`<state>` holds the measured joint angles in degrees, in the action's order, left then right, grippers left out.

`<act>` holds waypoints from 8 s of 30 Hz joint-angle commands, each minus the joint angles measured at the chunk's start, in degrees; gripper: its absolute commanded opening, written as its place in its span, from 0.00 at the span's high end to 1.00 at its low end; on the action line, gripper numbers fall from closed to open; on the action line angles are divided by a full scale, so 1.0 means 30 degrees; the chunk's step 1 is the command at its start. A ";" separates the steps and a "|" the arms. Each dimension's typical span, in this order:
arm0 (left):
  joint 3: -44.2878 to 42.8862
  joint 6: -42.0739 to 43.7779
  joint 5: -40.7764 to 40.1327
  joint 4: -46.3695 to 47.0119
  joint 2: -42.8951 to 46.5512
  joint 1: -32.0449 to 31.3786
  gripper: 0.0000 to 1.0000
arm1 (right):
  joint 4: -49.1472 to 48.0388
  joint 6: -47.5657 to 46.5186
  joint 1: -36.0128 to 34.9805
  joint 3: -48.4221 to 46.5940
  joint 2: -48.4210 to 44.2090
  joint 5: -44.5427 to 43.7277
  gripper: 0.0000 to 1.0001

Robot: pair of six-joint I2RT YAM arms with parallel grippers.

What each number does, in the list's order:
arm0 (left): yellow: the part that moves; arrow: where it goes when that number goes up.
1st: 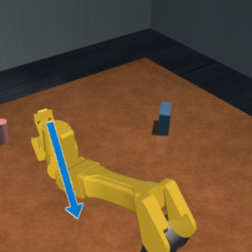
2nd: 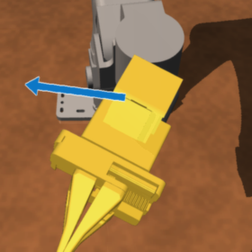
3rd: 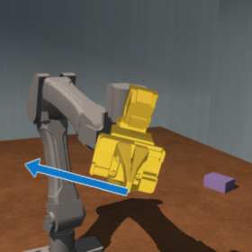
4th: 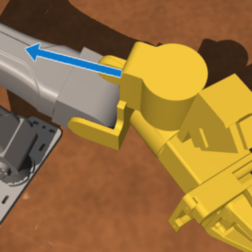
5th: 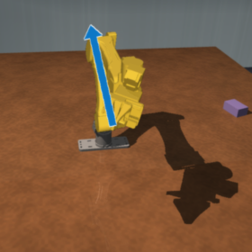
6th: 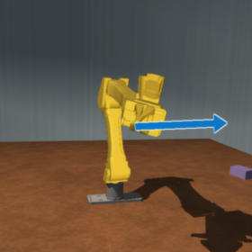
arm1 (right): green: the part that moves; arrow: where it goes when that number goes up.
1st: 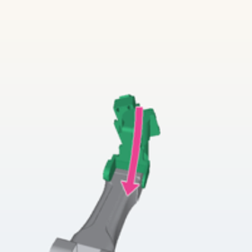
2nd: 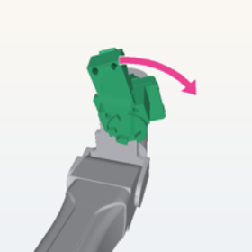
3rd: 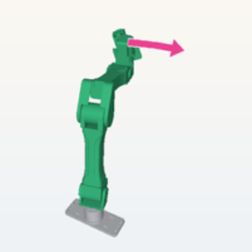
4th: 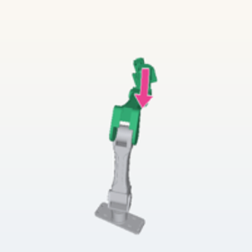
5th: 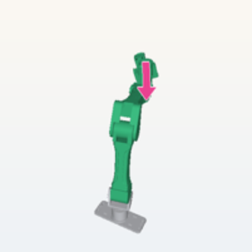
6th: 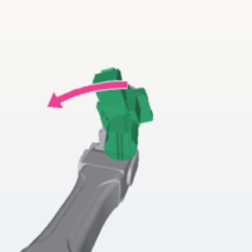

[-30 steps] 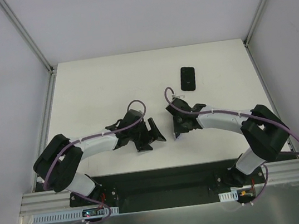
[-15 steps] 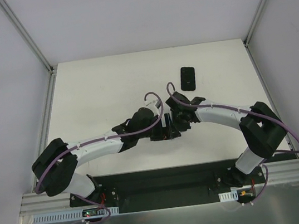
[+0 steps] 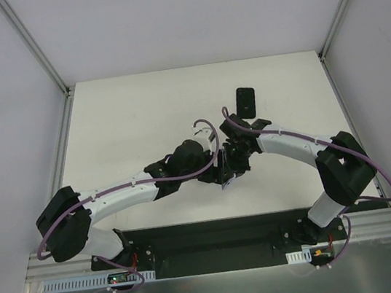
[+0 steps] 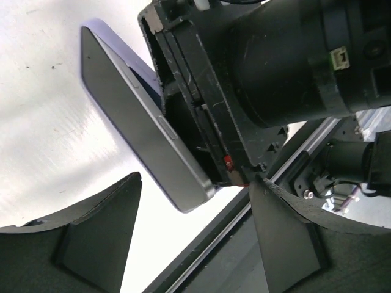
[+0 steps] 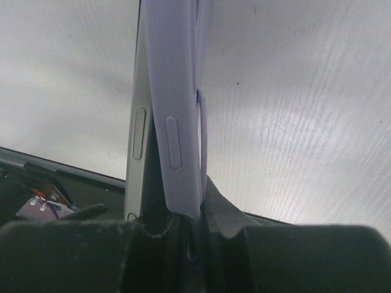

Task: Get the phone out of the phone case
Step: Remove the phone case from the phone, then place the phone at the center of the board, then place the phone case at the center of the board, then pick up the phone at the center of the board.

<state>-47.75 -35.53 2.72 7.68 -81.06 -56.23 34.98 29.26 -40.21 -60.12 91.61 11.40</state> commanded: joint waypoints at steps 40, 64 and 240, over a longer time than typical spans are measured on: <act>-0.5616 0.5311 -1.0457 -0.6719 -0.2599 -0.5369 0.42 | 0.3925 0.0180 0.1419 -0.1729 -0.0743 0.1503 0.99; -0.7229 0.2879 -0.8906 -0.7688 -0.5500 -0.4023 0.87 | 0.1934 -0.1108 0.1537 -0.0118 -0.2119 0.2763 0.99; -0.1575 -0.0638 -0.3456 -1.0881 0.4460 0.4563 0.08 | 0.5804 -0.7116 0.7923 -2.0542 1.6164 -0.6644 0.43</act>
<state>-50.35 -36.93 -7.51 -23.44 -68.47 -43.03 52.53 7.86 -16.16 -126.06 141.03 -10.85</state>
